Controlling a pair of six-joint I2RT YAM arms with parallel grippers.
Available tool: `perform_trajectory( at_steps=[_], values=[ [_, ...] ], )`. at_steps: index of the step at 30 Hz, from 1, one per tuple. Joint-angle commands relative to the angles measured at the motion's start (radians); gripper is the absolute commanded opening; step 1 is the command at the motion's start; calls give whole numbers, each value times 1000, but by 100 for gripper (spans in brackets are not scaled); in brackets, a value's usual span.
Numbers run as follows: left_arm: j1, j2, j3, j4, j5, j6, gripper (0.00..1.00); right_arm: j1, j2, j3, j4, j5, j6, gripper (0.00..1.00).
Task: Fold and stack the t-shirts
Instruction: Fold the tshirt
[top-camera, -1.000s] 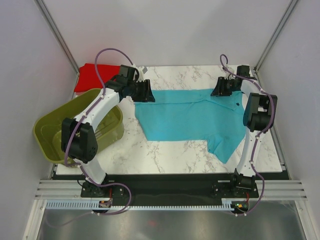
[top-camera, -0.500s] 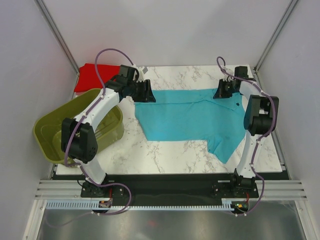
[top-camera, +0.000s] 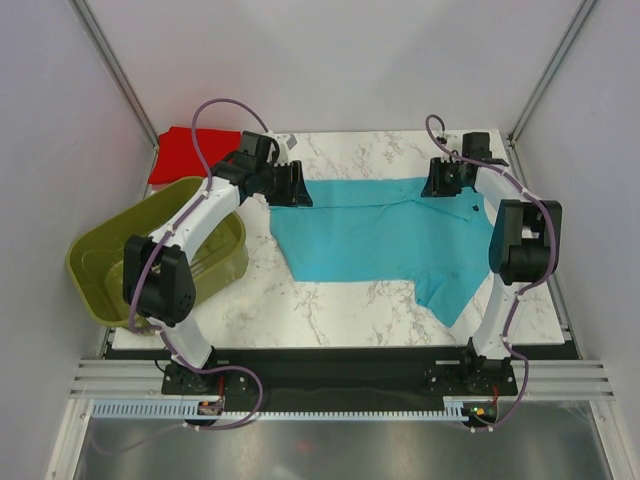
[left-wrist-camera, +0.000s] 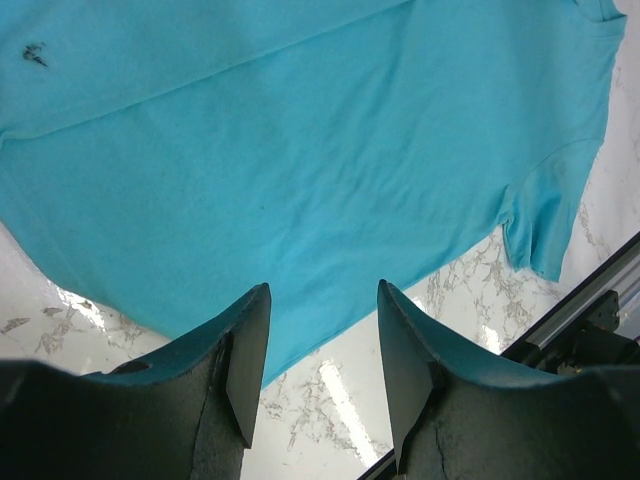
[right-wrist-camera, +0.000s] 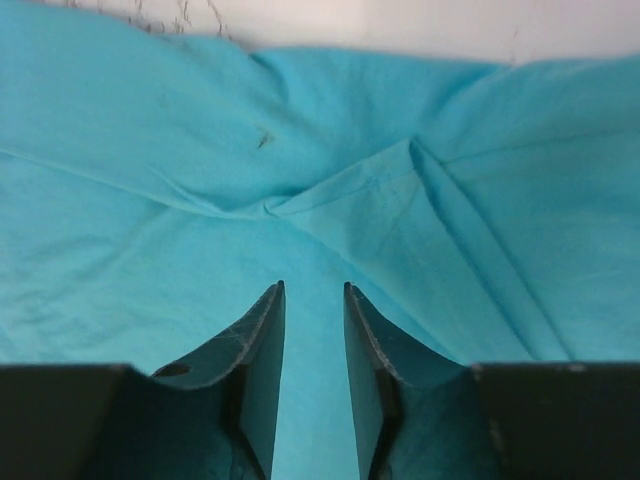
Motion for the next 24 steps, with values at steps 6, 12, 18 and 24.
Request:
perform_trajectory(
  at_steps=[6, 12, 18, 24],
  values=[
    [-15, -45, -1, 11, 54, -16, 54, -33, 139, 208, -19, -62, -64, 46],
    [-15, -40, 2, 11, 60, -10, 54, -58, 234, 319, -57, -143, -102, 42],
    [-15, -32, 0, 9, 66, -12, 54, -61, 297, 379, -76, -162, -156, 47],
    [-15, -20, 11, 9, 69, -12, 54, -64, 351, 397, -102, -194, -180, 44]
  ],
)
